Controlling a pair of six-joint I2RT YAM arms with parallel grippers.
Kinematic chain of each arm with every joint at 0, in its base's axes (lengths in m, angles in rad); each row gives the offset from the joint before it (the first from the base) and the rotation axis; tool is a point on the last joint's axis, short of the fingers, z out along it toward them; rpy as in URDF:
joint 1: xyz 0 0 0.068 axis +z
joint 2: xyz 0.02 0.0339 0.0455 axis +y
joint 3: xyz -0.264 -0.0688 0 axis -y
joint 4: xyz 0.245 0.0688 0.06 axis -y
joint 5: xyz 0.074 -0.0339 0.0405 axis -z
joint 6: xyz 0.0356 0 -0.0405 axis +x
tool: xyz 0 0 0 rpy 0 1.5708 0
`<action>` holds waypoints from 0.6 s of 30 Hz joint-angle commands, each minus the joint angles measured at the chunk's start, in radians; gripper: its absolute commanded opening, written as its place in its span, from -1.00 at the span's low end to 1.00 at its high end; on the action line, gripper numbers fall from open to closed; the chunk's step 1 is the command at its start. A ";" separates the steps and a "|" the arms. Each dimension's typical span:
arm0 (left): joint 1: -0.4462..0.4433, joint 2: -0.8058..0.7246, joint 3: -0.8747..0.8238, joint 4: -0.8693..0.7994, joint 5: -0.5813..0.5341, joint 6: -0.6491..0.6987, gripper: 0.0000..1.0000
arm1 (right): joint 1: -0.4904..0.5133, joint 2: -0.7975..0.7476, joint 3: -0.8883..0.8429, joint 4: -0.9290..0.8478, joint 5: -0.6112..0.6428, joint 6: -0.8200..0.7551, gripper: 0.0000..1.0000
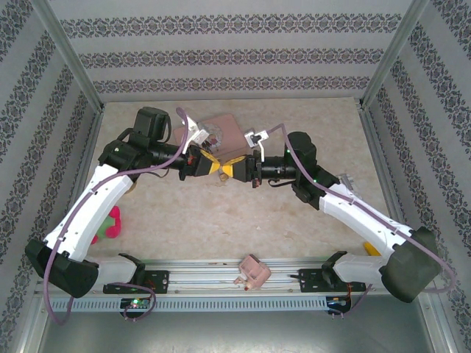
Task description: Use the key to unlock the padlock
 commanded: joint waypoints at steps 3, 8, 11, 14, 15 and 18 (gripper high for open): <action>0.019 -0.066 -0.039 0.143 -0.092 -0.129 0.12 | -0.049 -0.077 -0.056 0.032 0.041 0.031 -1.00; 0.028 -0.132 -0.109 0.305 -0.236 -0.275 0.99 | -0.091 -0.102 -0.091 -0.022 0.104 0.058 -1.00; 0.028 -0.168 -0.156 0.387 -0.374 -0.365 0.99 | -0.119 -0.098 -0.107 -0.062 0.128 0.083 -1.00; 0.028 -0.191 -0.211 0.453 -0.491 -0.446 0.99 | -0.146 -0.092 -0.114 -0.122 0.168 0.110 -1.00; 0.026 -0.193 -0.231 0.473 -0.523 -0.477 0.99 | -0.151 -0.093 -0.114 -0.153 0.193 0.107 -1.00; 0.008 -0.186 -0.285 0.500 -0.623 -0.558 0.99 | -0.157 -0.103 -0.119 -0.243 0.280 0.081 -1.00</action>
